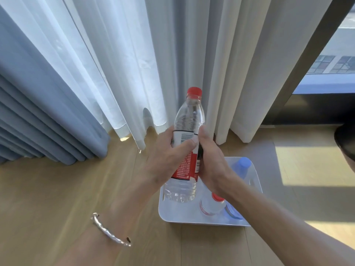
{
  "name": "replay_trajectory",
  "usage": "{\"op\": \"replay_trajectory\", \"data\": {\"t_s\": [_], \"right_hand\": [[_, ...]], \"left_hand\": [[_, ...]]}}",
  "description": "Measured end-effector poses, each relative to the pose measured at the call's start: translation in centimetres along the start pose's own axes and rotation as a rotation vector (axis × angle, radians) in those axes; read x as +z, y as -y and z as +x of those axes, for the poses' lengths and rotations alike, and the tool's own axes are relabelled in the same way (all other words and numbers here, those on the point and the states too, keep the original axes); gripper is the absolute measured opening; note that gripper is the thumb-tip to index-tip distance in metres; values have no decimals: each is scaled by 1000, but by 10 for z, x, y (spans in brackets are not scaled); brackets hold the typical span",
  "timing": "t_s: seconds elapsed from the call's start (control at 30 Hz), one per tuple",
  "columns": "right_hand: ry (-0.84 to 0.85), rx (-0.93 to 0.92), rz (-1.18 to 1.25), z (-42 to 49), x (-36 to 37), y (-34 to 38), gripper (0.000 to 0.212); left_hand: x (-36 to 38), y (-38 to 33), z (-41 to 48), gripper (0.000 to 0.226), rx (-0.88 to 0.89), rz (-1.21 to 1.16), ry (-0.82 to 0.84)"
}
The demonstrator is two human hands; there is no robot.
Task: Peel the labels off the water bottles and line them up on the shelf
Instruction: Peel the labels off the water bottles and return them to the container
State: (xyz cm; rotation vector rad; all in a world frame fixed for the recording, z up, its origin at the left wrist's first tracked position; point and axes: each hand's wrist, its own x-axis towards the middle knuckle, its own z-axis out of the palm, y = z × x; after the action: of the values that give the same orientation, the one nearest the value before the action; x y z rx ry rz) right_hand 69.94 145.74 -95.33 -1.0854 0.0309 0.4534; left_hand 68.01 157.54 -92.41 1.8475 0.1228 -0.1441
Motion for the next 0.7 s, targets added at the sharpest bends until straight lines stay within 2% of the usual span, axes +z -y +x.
{"op": "replay_trajectory", "data": {"t_s": [0.1, 0.23, 0.43, 0.53, 0.7], "right_hand": [[-27, -26, -2, 0, 0, -5, 67], [-8, 13, 52, 0, 2, -5, 73], [-10, -1, 22, 2, 6, -7, 69], [-4, -6, 6, 1, 7, -5, 54], [-5, -10, -5, 1, 11, -8, 71]], "left_hand": [[5, 4, 3, 53, 26, 123, -13], [7, 8, 0, 51, 83, 152, -60], [8, 17, -6, 80, 51, 323, -160], [5, 25, -7, 80, 91, 327, -152], [10, 25, -10, 65, 136, 314, -129]]}}
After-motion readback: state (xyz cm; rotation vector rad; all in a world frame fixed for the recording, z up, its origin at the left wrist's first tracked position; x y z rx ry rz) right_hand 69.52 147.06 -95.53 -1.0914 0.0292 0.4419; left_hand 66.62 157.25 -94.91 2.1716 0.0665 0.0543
